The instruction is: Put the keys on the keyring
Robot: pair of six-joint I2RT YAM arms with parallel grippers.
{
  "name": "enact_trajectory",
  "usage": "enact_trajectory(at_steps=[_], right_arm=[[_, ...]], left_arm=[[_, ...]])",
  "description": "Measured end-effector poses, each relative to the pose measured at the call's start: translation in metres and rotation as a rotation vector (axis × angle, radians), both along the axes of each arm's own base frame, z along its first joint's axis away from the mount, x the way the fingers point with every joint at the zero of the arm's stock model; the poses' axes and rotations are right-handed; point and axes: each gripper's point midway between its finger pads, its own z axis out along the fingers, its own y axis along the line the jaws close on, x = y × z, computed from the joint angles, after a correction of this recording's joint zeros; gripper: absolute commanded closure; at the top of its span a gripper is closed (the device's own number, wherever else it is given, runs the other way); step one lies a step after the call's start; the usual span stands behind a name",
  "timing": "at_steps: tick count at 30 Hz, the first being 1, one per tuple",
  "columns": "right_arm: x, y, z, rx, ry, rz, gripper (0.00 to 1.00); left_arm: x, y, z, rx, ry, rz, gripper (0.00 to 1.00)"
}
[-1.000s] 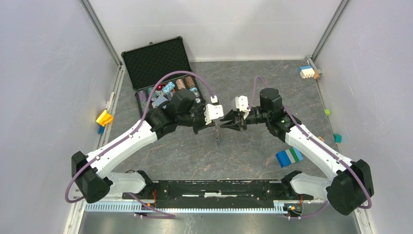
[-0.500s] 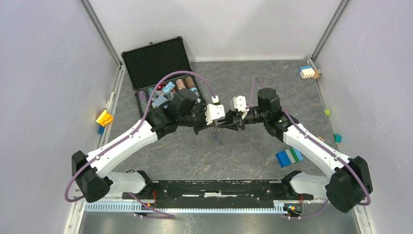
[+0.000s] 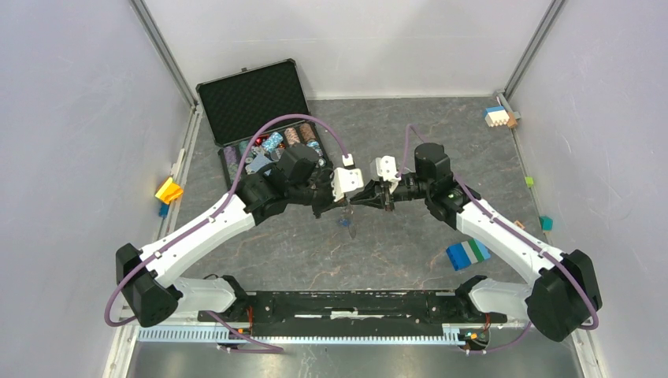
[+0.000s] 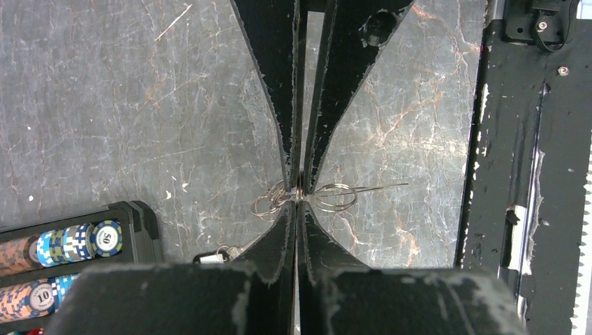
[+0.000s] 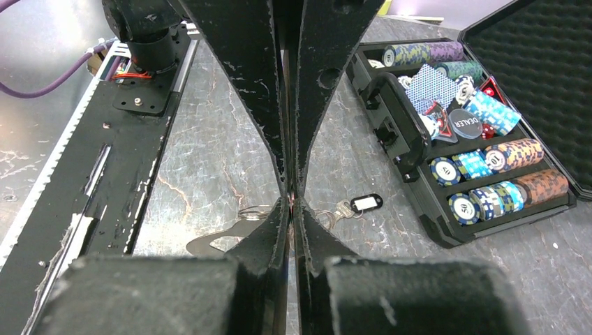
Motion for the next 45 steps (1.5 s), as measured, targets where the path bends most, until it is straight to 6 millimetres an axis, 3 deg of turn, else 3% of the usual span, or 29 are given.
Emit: enact_trajectory(at_steps=[14, 24, 29, 32, 38, 45], right_arm=[[0.0, 0.001, -0.005, -0.008, 0.002, 0.003, 0.76], [0.0, 0.002, -0.008, -0.015, 0.013, 0.007, 0.99], [0.0, 0.002, -0.008, -0.007, 0.022, 0.003, 1.0], [0.0, 0.003, -0.009, 0.0, 0.025, 0.001, 1.0], [-0.001, 0.004, -0.009, 0.02, 0.057, -0.008, 1.0], [-0.009, 0.007, -0.006, 0.077, 0.135, 0.002, 1.0]], left_arm=[[-0.002, 0.001, 0.001, -0.002, 0.01, 0.005, 0.98], [-0.004, 0.002, 0.005, -0.013, 0.005, 0.0, 0.98], [-0.003, 0.002, 0.005, -0.013, 0.005, 0.001, 0.97], [-0.004, 0.003, 0.005, -0.016, 0.002, 0.002, 0.9], [0.001, 0.014, 0.012, -0.111, -0.028, 0.009, 0.61], [0.012, 0.04, 0.032, -0.308, -0.089, 0.025, 0.51]])
